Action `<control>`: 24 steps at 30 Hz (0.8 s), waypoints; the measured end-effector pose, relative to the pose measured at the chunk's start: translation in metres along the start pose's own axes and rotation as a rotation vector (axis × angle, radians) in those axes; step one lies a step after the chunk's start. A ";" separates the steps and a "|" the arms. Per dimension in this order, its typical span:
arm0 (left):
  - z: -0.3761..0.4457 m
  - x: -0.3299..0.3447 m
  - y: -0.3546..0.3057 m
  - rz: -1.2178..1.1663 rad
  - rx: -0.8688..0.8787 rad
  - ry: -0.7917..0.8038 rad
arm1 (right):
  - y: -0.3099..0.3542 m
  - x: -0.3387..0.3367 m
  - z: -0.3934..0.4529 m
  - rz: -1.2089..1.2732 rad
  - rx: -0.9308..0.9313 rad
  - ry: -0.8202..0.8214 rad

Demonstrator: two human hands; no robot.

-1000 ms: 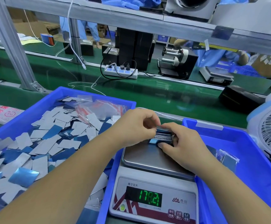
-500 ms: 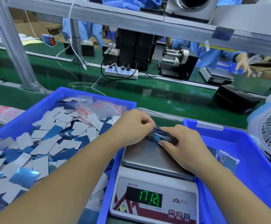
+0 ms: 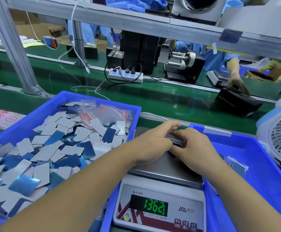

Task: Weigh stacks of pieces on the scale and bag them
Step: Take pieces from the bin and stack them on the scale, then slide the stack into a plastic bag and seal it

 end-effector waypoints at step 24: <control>0.015 -0.064 0.007 0.077 0.038 -0.352 | 0.021 -0.001 -0.008 0.056 -0.070 0.004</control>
Point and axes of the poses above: each hand's wrist, its own z-axis towards the middle knuckle, its own x-axis out of the palm, y = z × x, the point moved 6 cm from there along z, towards the middle knuckle, and after that the axes turned 10 degrees about -y, right-handed, at the moved point
